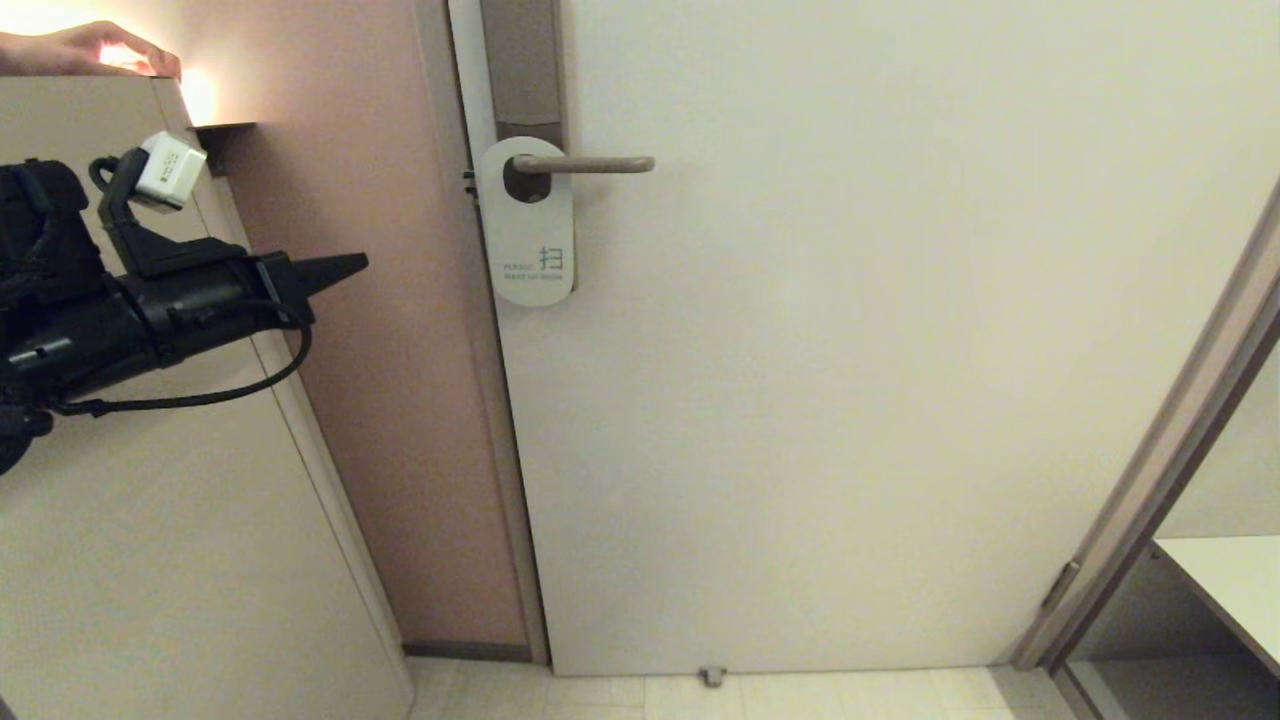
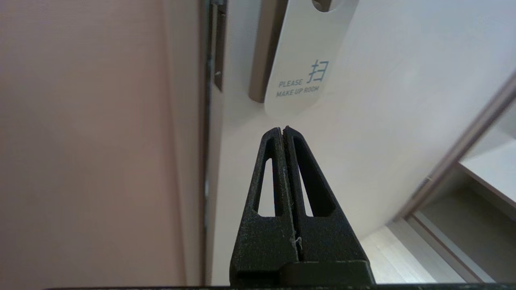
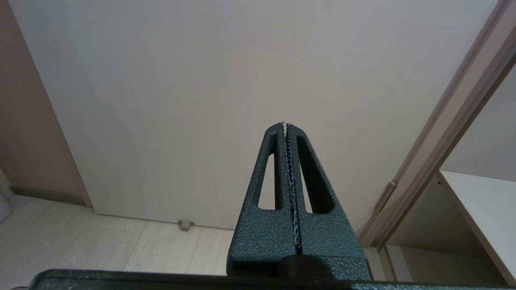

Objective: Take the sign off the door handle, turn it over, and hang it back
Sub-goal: Take down the sign

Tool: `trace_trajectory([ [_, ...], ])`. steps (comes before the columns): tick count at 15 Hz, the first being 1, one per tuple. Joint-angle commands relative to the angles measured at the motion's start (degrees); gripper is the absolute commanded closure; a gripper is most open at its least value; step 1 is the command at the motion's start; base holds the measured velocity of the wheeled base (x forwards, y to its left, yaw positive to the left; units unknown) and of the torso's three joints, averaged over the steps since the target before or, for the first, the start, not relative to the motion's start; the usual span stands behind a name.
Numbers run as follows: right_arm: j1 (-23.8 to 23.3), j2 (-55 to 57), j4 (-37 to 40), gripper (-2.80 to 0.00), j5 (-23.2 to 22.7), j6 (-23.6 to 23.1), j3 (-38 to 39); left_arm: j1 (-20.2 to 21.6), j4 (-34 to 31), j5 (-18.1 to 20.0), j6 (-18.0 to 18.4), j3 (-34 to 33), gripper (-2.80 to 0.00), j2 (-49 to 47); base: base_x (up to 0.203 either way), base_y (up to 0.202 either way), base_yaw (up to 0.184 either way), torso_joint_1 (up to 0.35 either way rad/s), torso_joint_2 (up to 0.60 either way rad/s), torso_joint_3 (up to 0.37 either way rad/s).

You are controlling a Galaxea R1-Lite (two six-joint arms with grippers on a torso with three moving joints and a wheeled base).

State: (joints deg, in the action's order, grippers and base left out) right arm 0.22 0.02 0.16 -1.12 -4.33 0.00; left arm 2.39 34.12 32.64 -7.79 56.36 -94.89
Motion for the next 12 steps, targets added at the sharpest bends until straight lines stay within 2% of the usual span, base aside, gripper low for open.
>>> trace_trajectory([
  [1,0.0,0.0,0.0,0.00,0.0,-0.1,0.0,0.0,0.2,1.4,-0.2,1.6,0.00,-3.1,0.000,0.000,0.000,0.000,0.00,0.000],
  [3,0.0,0.0,0.0,0.00,0.0,-0.1,0.0,-0.5,0.3,1.6,-0.4,2.4,0.00,-4.2,0.000,0.000,0.000,0.000,0.00,0.000],
  [4,0.0,0.0,0.0,0.00,0.0,-0.1,0.0,-0.8,0.3,1.6,-0.4,2.7,-2.80,-4.8,0.000,0.000,0.000,0.000,0.00,0.000],
  [12,0.0,0.0,0.0,0.00,0.0,-0.1,0.0,-2.8,11.3,1.7,-0.6,5.6,-2.80,-13.1,0.000,0.000,0.000,0.000,0.00,0.000],
])
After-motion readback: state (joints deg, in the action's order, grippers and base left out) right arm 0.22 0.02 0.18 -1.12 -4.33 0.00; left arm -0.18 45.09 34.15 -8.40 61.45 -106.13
